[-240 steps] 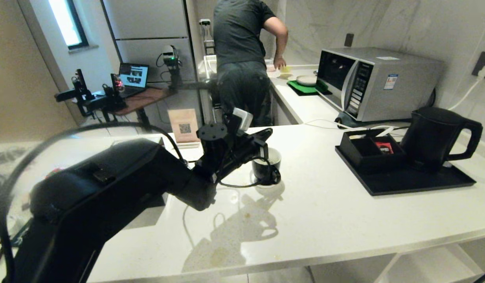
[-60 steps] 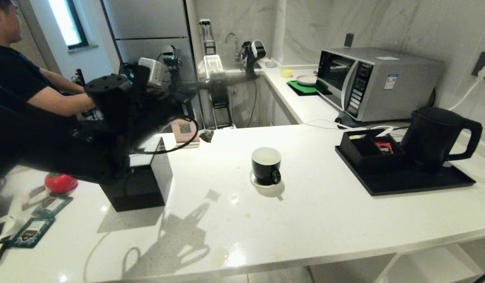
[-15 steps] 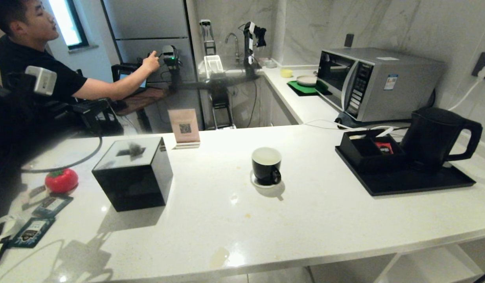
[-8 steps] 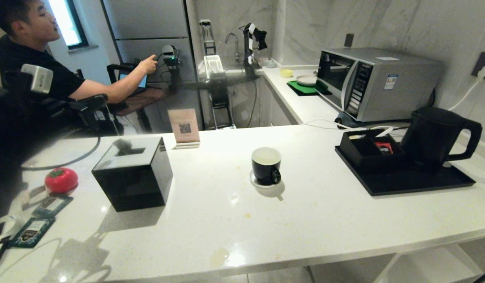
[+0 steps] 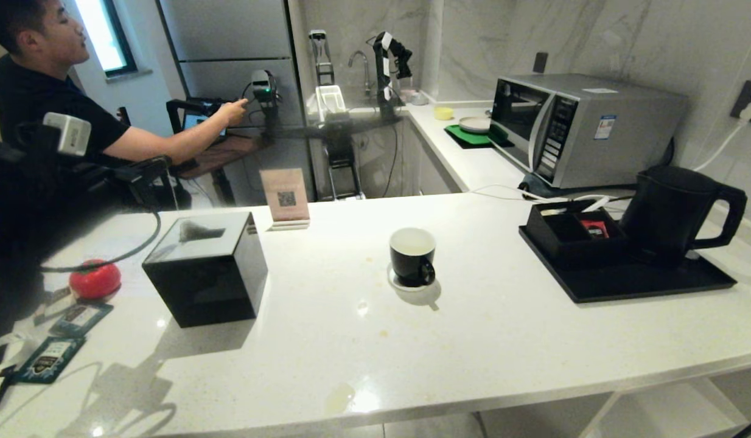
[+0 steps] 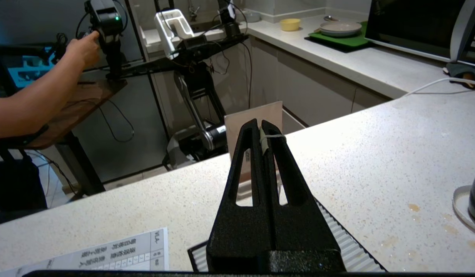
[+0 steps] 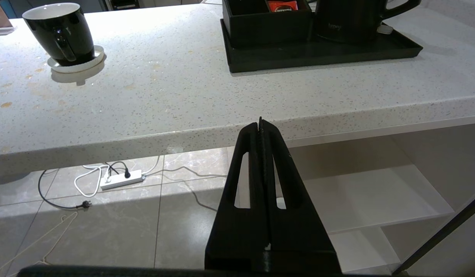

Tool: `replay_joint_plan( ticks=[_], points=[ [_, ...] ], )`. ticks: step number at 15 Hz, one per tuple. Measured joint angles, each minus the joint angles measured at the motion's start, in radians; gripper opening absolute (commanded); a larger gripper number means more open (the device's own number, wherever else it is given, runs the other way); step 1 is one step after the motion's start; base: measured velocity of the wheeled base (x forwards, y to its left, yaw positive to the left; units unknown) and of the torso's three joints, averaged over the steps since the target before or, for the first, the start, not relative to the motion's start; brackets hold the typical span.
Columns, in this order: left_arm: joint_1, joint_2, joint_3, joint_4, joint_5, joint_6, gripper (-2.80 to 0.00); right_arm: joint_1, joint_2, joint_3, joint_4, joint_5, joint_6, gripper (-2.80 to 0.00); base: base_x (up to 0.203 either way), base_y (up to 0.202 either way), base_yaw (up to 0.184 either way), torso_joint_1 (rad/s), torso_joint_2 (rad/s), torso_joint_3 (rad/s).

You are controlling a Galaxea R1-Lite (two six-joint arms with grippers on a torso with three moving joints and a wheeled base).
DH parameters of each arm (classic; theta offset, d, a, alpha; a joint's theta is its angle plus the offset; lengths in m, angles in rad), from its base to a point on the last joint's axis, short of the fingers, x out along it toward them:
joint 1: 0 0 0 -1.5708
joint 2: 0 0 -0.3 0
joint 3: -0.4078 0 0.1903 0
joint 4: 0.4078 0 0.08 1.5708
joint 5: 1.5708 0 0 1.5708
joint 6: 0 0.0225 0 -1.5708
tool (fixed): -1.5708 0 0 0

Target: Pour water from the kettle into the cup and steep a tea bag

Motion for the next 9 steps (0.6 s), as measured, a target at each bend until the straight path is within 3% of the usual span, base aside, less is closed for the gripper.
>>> replay_joint_plan(
  ticks=[9],
  points=[
    [-0.003,0.005,0.032,-0.003,-0.002,0.0,-2.8,0.0,0.0,0.0,0.0,0.0,0.0,-2.8,0.0,0.0,0.0,0.0,0.0,0.0]
  ],
)
